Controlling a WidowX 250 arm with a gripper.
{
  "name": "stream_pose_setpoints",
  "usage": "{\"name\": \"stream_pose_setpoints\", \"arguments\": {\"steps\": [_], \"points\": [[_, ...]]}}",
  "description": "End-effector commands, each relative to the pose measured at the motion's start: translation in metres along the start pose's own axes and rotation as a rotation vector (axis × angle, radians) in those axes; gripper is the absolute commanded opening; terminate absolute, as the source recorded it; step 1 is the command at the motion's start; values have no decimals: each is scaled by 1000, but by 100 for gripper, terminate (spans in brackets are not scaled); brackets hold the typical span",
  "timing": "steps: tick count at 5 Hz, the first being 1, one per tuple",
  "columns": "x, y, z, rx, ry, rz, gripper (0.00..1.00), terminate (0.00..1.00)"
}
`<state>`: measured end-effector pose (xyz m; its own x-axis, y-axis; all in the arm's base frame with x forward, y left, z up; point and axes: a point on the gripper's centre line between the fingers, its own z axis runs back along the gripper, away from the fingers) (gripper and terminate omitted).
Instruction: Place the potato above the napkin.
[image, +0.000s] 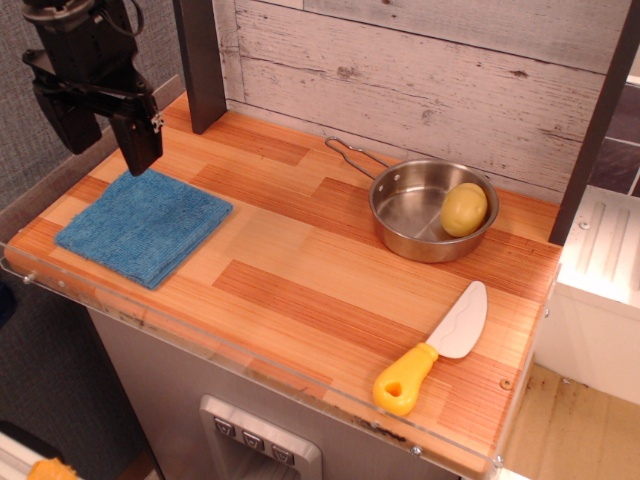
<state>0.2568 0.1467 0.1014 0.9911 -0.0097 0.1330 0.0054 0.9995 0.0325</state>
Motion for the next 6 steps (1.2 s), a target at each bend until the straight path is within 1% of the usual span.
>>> {"name": "stream_pose_setpoints", "arguments": {"steps": [1, 2, 3, 4, 5, 6], "points": [[0, 0, 0, 0, 0, 0, 100, 0], [6, -13, -3, -19, -1, -26, 100, 0], [16, -35, -5, -49, -23, -77, 100, 0], [35, -73, -9, -75, -36, -176, 100, 0], [70, -125, -14, -127, -67, -287, 100, 0], [100, -169, -19, -123, -94, -333, 100, 0]]}}
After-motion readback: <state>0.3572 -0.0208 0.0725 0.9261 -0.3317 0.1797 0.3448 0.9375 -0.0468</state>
